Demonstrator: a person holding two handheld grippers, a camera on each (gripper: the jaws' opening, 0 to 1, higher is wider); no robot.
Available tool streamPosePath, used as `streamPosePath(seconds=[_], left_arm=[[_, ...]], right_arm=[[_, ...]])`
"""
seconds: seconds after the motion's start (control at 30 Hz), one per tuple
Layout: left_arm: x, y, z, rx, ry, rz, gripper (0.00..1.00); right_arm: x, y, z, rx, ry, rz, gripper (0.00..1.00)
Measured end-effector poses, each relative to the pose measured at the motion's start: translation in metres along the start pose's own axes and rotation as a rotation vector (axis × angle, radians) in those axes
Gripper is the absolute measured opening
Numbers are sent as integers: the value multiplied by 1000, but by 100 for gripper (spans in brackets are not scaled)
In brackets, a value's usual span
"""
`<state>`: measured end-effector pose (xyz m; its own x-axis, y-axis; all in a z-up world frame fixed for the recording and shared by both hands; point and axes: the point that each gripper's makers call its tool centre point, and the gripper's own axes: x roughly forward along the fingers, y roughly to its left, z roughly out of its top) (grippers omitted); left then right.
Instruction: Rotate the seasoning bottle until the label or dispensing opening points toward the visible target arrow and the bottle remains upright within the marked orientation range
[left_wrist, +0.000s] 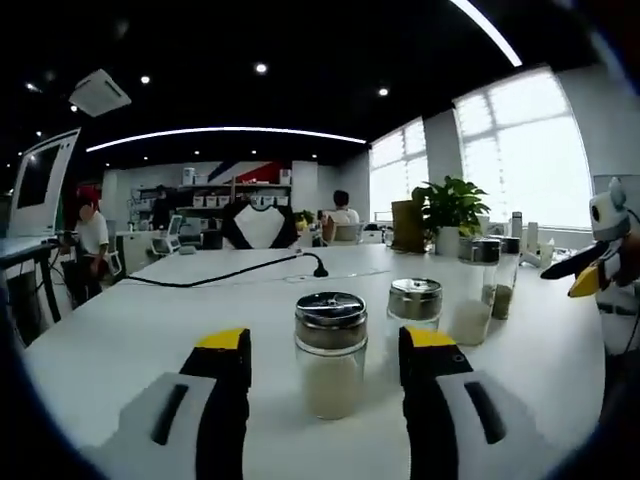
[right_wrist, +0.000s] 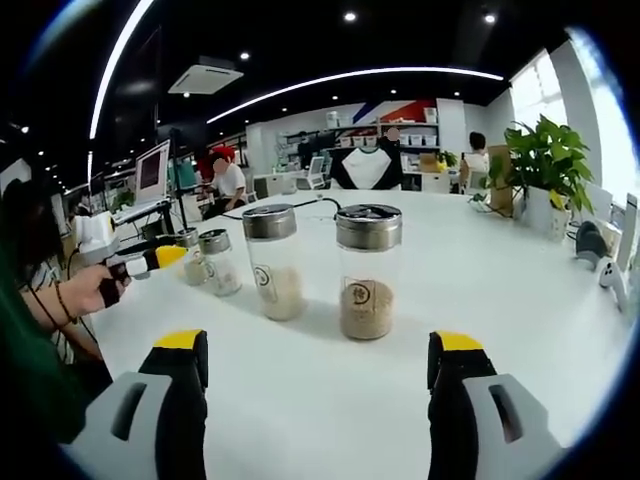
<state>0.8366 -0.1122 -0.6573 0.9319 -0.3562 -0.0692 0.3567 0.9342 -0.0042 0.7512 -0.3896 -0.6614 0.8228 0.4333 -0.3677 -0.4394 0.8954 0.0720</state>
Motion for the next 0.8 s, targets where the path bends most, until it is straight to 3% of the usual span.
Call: streamPosePath(seconds=[0.07,0.2,0.33,0.43,0.8], left_arm=[[1,-1,7,-34,-57,4,63],[4,0,4,-6,-34,44,63],[7,1,2,-26,-27,62,62],[12,-5,-1,-27,-6,31,62],[19,-7,-10,32,43,31,56]], right_arm=[[0,0,1,-21,-4,4,93],[-1,3,4,-38,-11,9,94],[0,5,4,-33,-9,12,94],[-1,6,6,-36,-13,16,94],[-1,4,7,-28,-12,9,94]])
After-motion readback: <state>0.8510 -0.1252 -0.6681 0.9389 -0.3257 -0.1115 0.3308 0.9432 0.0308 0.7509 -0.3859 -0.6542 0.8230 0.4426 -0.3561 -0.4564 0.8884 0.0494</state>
